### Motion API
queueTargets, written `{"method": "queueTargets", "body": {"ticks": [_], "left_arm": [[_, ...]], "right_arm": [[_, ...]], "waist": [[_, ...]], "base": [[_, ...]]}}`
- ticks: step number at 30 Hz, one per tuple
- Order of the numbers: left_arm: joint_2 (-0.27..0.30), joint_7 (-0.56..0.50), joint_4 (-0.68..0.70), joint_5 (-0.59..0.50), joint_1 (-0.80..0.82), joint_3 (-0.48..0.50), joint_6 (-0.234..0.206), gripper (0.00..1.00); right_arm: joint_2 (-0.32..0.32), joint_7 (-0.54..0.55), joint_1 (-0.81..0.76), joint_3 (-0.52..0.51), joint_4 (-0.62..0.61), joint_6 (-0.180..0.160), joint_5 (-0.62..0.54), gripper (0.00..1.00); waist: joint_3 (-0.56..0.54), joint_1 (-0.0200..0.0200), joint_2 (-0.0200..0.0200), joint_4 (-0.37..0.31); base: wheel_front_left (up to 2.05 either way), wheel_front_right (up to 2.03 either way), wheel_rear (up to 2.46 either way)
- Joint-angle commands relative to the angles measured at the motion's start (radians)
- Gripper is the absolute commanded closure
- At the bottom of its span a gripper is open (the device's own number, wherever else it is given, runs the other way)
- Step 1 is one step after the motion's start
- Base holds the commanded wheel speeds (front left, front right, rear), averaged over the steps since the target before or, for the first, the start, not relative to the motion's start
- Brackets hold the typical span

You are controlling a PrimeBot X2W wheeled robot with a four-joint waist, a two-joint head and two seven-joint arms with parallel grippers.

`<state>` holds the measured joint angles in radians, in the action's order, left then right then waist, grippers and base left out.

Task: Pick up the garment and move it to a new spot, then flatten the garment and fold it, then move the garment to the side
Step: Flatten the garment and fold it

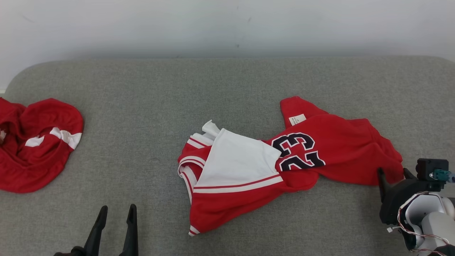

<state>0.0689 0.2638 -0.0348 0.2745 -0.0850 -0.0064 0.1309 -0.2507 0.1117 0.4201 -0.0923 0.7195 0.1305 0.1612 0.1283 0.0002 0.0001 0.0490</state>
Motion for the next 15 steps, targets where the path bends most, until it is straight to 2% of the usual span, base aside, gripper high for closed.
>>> {"method": "queueTargets", "body": {"ticks": [1, 8, 9, 10, 15], "left_arm": [[0.006, 0.001, 0.001, -0.004, 0.010, 0.001, -0.002, 0.00], [0.010, 0.001, 0.000, -0.006, 0.020, -0.003, -0.001, 0.00], [0.009, 0.001, 0.000, -0.006, 0.020, -0.004, -0.001, 0.00], [0.009, 0.001, -0.001, -0.007, 0.022, -0.005, -0.001, 0.00], [0.008, 0.001, -0.012, -0.012, 0.021, -0.009, -0.001, 0.00]], "right_arm": [[-0.002, -0.010, 0.011, 0.007, 0.014, 0.001, 0.009, 0.00], [-0.016, -0.042, 0.061, 0.057, 0.084, 0.001, 0.025, 0.00], [-0.018, -0.048, 0.069, 0.068, 0.090, 0.001, 0.027, 0.26], [-0.021, -0.055, 0.073, 0.081, 0.093, 0.001, 0.029, 1.00], [-0.011, -0.120, 0.053, 0.099, 0.066, 0.001, 0.072, 1.00]], "waist": [[0.010, -0.0002, -0.0001, 0.006], [0.028, -0.0002, -0.0001, 0.008], [0.030, -0.0002, -0.0001, 0.008], [0.031, -0.0002, -0.0001, 0.009], [0.017, -0.0002, -0.0001, 0.009]], "base": [[0.00, 0.00, 0.00], [0.00, 0.00, 0.00], [0.00, 0.00, 0.00], [0.00, 0.00, 0.00], [0.00, 0.00, 0.00]]}}
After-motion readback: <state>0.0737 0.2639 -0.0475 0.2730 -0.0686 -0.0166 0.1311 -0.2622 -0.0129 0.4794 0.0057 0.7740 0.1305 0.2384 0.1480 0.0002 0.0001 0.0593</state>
